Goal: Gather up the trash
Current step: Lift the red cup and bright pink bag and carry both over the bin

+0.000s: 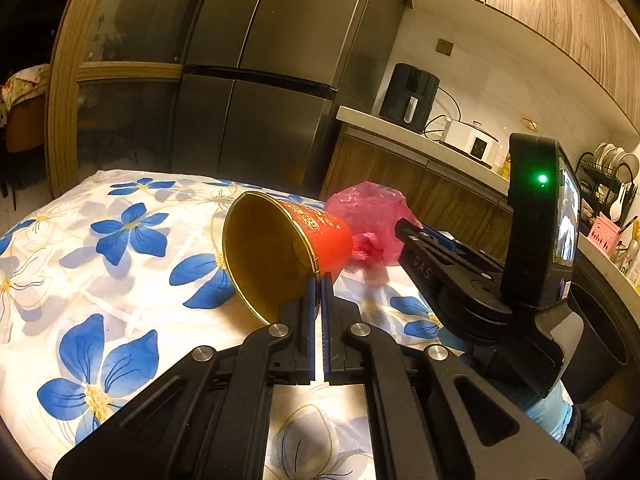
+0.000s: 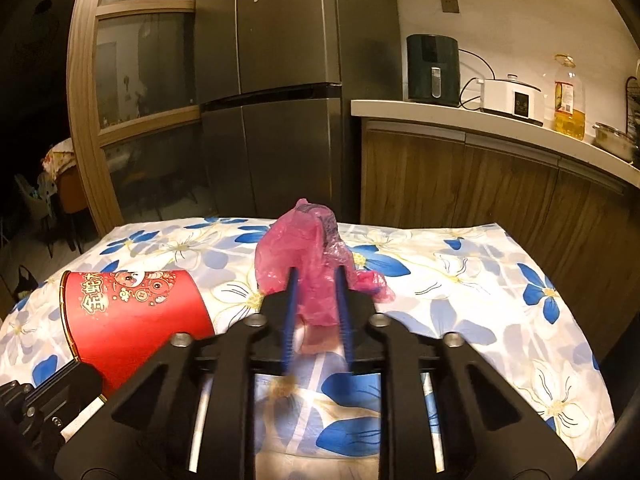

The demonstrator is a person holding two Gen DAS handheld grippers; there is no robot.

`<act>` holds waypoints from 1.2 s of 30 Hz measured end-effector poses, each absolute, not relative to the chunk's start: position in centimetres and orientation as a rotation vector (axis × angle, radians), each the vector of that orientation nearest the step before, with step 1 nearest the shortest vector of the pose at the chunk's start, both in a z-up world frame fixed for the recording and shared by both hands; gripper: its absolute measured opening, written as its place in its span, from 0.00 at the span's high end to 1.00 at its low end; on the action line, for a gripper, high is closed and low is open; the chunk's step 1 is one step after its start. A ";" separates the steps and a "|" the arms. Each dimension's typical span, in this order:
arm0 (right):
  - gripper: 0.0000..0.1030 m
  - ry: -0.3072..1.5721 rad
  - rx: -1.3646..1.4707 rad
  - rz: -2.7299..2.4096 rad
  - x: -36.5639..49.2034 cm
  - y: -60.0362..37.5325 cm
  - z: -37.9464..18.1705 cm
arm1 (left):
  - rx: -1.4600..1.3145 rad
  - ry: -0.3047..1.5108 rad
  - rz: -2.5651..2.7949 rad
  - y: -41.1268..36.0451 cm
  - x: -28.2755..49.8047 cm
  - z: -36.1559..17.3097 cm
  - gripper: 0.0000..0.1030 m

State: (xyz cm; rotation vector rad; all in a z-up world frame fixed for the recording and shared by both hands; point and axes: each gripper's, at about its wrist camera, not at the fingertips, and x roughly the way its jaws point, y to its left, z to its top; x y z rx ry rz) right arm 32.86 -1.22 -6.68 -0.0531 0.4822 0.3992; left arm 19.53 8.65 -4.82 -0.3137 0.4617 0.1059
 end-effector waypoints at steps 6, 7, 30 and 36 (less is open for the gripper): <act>0.99 0.470 -0.035 0.407 32.5 -1.9 -6.2 | -0.311 0.458 0.113 8.7 19.3 -4.6 0.98; 0.99 0.468 -0.032 0.407 32.3 -2.1 -6.1 | -0.311 0.457 0.116 8.6 19.2 -4.5 0.98; 0.99 0.352 0.058 0.348 23.5 -12.3 -0.3 | -0.241 0.411 0.112 4.3 16.0 -0.5 0.98; 0.99 0.334 0.068 0.286 21.5 -16.3 0.5 | -0.210 0.405 0.060 0.9 16.0 0.7 0.98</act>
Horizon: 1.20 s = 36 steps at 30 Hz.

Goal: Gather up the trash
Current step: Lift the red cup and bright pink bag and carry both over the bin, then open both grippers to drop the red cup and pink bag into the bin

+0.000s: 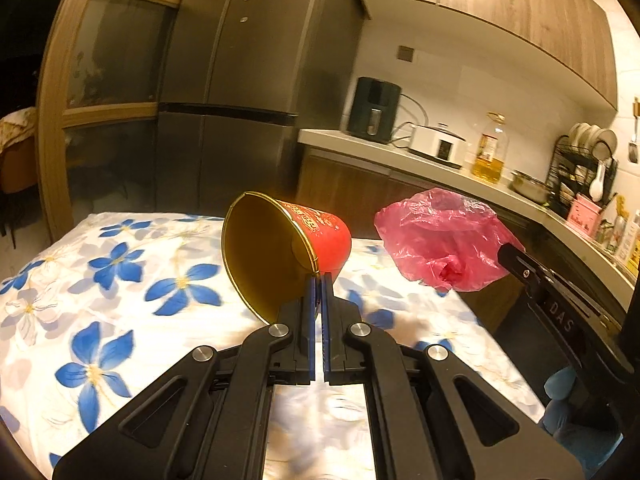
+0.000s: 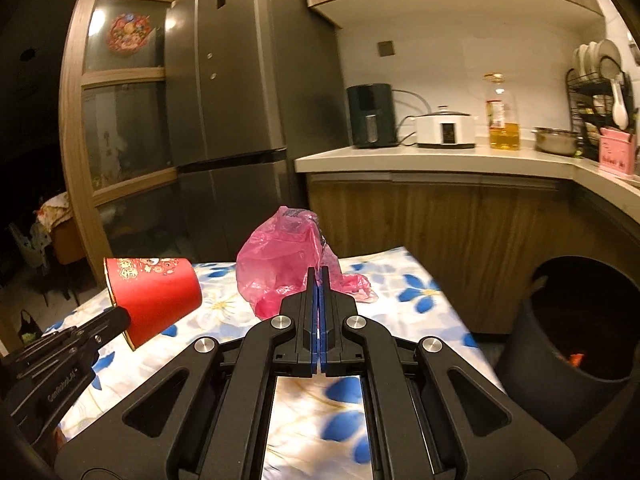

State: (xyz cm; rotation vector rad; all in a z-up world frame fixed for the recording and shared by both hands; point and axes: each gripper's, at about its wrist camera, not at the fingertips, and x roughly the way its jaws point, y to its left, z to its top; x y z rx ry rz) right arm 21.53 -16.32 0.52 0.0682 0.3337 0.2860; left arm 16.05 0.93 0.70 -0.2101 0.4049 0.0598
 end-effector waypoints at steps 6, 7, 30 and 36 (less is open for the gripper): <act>0.99 0.305 0.090 0.205 19.9 -21.4 1.5 | -0.169 0.399 -0.018 -3.8 16.6 1.7 0.98; 0.99 0.302 0.093 0.193 19.7 -22.1 1.6 | -0.163 0.397 -0.033 -4.6 16.7 1.8 0.98; 0.99 0.282 0.132 -0.111 17.6 -37.4 1.7 | -0.045 0.362 -0.336 -21.1 19.4 3.6 0.98; 0.99 0.285 0.141 -0.139 17.5 -39.2 1.4 | -0.025 0.370 -0.387 -23.8 20.1 3.3 0.98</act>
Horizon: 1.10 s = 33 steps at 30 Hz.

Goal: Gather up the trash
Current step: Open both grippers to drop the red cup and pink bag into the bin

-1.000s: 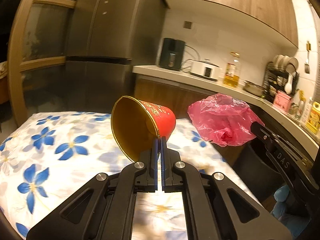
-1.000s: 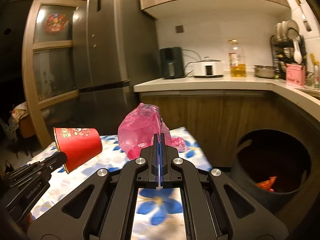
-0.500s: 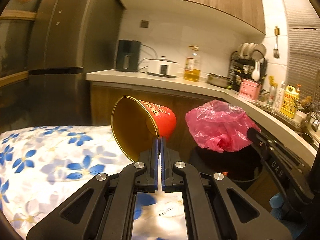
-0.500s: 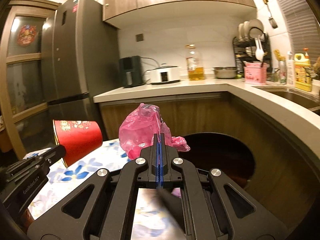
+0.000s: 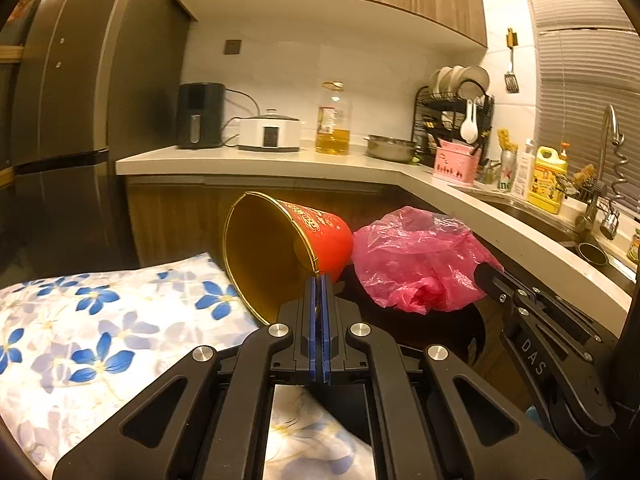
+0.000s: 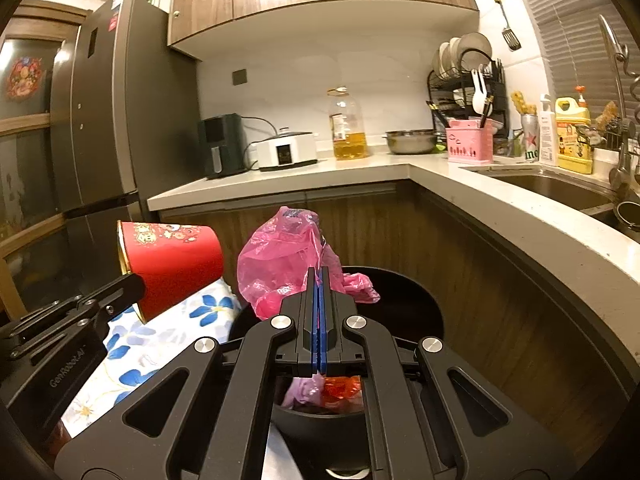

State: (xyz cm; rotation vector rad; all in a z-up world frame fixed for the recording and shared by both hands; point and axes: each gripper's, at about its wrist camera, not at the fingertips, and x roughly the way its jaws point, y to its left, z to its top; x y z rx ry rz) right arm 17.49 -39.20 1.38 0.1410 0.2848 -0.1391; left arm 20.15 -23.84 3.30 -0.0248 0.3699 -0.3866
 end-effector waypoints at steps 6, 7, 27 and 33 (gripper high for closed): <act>0.99 0.293 0.155 -0.151 17.8 -41.0 0.8 | -0.004 0.382 -0.439 -26.5 21.2 2.5 0.98; 0.99 0.298 0.159 -0.154 17.9 -41.3 0.7 | 0.000 0.385 -0.444 -26.7 21.3 2.4 0.98; 0.18 0.376 0.135 -0.194 17.4 -41.2 -0.2 | 0.008 0.427 -0.278 -23.1 20.5 0.4 0.18; 0.06 0.402 0.111 -0.210 16.1 -38.9 -0.1 | 0.020 0.436 -0.230 -19.9 18.7 0.8 0.11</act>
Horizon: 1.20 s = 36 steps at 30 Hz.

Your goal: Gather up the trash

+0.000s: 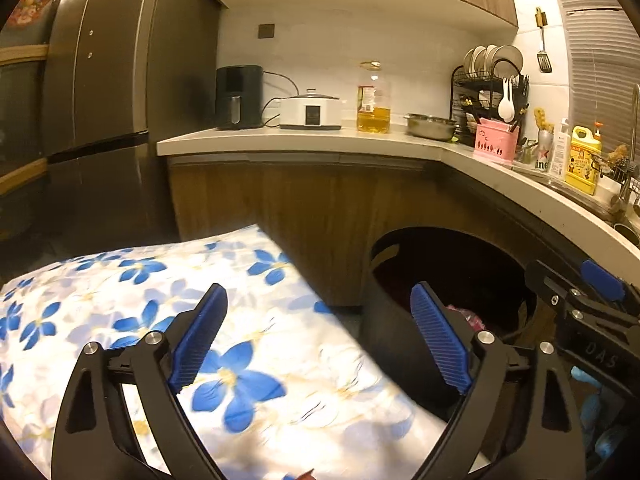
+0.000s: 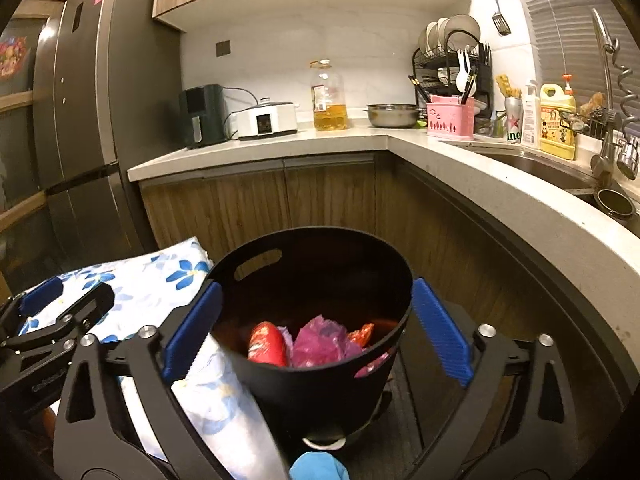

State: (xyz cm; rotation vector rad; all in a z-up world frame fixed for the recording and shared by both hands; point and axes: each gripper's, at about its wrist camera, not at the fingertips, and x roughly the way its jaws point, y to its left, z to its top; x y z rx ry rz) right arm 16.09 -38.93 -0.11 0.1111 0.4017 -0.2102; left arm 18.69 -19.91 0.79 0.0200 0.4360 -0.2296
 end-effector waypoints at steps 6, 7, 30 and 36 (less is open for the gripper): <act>0.05 0.423 0.098 -0.218 14.5 -36.7 0.1 | 0.046 0.426 -0.220 -17.7 15.9 1.0 0.07; 0.05 0.430 0.096 -0.221 14.1 -36.3 0.1 | 0.046 0.425 -0.227 -17.3 15.5 1.1 0.07; 0.05 0.477 0.087 -0.234 4.3 -28.2 -0.6 | -0.018 0.441 -0.216 -8.4 6.7 0.0 0.06; 0.05 0.467 0.072 -0.227 2.7 -26.8 -0.6 | -0.018 0.421 -0.210 -7.5 5.0 0.2 0.06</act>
